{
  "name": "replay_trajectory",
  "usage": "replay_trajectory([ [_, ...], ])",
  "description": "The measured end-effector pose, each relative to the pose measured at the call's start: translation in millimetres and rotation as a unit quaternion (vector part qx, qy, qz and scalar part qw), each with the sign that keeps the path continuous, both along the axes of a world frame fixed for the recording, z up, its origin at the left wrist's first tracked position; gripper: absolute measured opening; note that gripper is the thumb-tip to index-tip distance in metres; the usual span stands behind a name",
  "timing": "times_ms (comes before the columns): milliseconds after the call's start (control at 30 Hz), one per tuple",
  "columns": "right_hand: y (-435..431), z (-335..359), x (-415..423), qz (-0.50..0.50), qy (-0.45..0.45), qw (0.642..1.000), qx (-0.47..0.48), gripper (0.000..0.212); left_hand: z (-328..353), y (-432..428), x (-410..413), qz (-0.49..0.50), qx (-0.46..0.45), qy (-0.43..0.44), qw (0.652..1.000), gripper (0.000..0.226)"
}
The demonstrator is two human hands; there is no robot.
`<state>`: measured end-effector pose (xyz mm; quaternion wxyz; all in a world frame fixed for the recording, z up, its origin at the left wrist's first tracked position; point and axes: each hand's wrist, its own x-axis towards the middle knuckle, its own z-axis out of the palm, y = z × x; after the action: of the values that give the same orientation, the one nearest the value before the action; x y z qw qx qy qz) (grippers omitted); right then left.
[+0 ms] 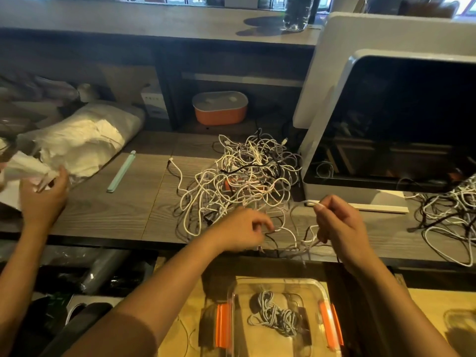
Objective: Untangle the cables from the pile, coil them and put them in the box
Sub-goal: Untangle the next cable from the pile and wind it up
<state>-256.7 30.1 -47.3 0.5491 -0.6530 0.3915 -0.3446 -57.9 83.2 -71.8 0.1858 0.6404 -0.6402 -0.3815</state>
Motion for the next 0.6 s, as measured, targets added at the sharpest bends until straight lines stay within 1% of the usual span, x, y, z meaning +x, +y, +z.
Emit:
replay_trajectory([
  [33,-2,4,-1,0.0,0.003,1.0,-0.001,0.022,1,2,-3,-0.039,0.0,-0.018,0.999,0.028],
  [67,-4,7,-2,0.005,0.007,1.0,-0.003,0.022,1,4,-7,-0.051,-0.02,-0.031,0.998,0.025],
  [100,-4,11,-2,0.011,0.014,1.0,-0.005,0.022,2,4,-11,-0.03,-0.053,-0.034,0.998,0.022],
  [167,-4,15,-4,0.016,0.018,1.0,-0.008,0.024,4,1,-14,0.06,-0.138,-0.015,0.988,0.014],
  [200,-3,15,-4,0.015,0.019,1.0,-0.009,0.025,5,-1,-14,0.091,-0.173,-0.001,0.981,0.017],
  [233,-1,16,-4,0.014,0.02,1.0,-0.01,0.025,6,-4,-13,0.099,-0.18,0.011,0.979,0.027],
  [267,1,16,-4,0.014,0.018,1.0,-0.006,0.025,5,-7,-12,0.085,-0.158,0.023,0.983,0.037],
  [300,3,17,-3,0.015,0.012,1.0,0.004,0.026,7,-9,-13,0.059,-0.117,0.038,0.991,0.045],
  [333,4,18,-2,0.015,0.004,1.0,0.016,0.026,6,-10,-16,0.033,-0.072,0.057,0.995,0.046],
  [367,5,19,-1,0.012,-0.005,1.0,0.028,0.026,6,-10,-21,0.016,-0.041,0.082,0.996,0.038],
  [433,6,22,0,-0.002,-0.014,0.999,0.04,0.026,2,-8,-30,0.014,-0.023,0.126,0.992,0.018],
  [500,5,25,-2,-0.028,-0.013,0.999,0.042,0.026,-1,-4,-33,0.048,-0.006,0.213,0.976,0.019],
  [567,2,28,-6,-0.049,-0.012,0.997,0.05,0.026,1,1,-34,0.071,0.02,0.335,0.939,0.022],
  [600,2,28,-7,-0.054,-0.013,0.997,0.055,0.026,0,3,-34,0.07,0.024,0.38,0.922,0.019],
])
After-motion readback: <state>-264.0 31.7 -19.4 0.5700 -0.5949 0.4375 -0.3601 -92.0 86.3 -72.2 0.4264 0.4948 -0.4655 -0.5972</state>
